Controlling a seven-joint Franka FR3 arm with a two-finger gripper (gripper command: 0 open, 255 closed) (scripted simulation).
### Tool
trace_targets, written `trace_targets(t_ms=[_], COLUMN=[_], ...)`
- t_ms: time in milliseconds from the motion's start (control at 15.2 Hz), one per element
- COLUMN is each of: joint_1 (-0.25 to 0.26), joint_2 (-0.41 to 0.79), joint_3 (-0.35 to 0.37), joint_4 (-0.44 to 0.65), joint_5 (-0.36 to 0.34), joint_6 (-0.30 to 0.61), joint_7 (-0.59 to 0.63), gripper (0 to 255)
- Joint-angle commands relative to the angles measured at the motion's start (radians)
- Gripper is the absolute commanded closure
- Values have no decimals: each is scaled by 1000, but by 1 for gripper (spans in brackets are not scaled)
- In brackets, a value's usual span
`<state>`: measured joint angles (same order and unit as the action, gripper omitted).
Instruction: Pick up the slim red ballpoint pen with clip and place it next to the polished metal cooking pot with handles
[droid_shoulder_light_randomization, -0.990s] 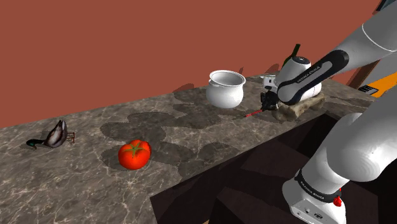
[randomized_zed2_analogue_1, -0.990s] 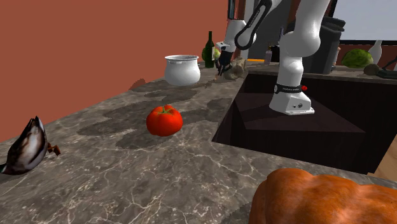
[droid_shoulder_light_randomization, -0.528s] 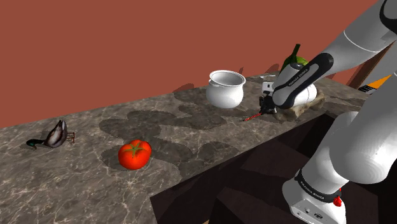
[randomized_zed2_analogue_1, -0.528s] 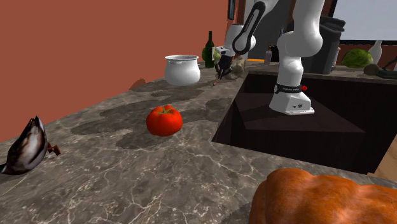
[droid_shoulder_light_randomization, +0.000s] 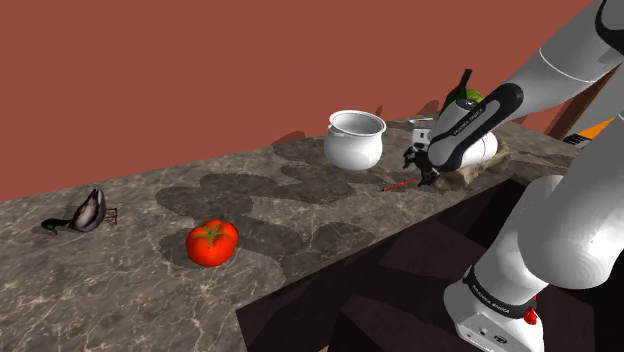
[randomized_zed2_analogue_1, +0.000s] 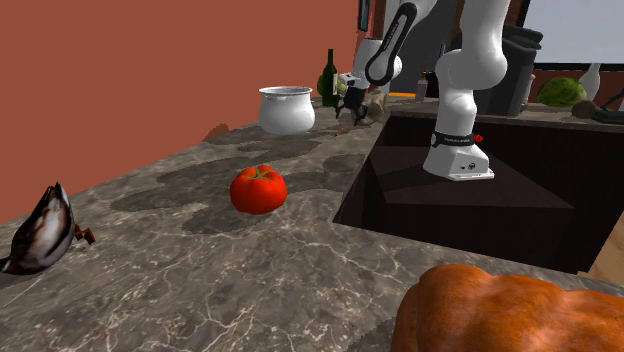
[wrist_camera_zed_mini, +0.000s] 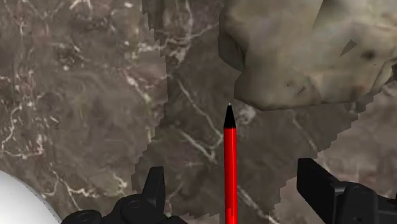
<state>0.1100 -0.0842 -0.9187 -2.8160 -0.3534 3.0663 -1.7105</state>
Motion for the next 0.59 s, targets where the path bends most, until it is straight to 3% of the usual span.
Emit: trace_targets(t_ms=[0, 66, 132, 264, 330, 528], joint_1=[0, 0, -93, -198, -220, -222], joint_2=[0, 0, -67, -194, -243, -243], joint_3=[0, 0, 62, 153, 175, 177], joint_4=[0, 0, -2, -14, -18, -18], joint_5=[0, 0, -142, -236, -253, -251], joint_6=[0, 0, -58, -173, -218, -218], joint_7=[0, 0, 100, 159, 168, 167], gripper=[0, 0, 0, 0, 0, 0])
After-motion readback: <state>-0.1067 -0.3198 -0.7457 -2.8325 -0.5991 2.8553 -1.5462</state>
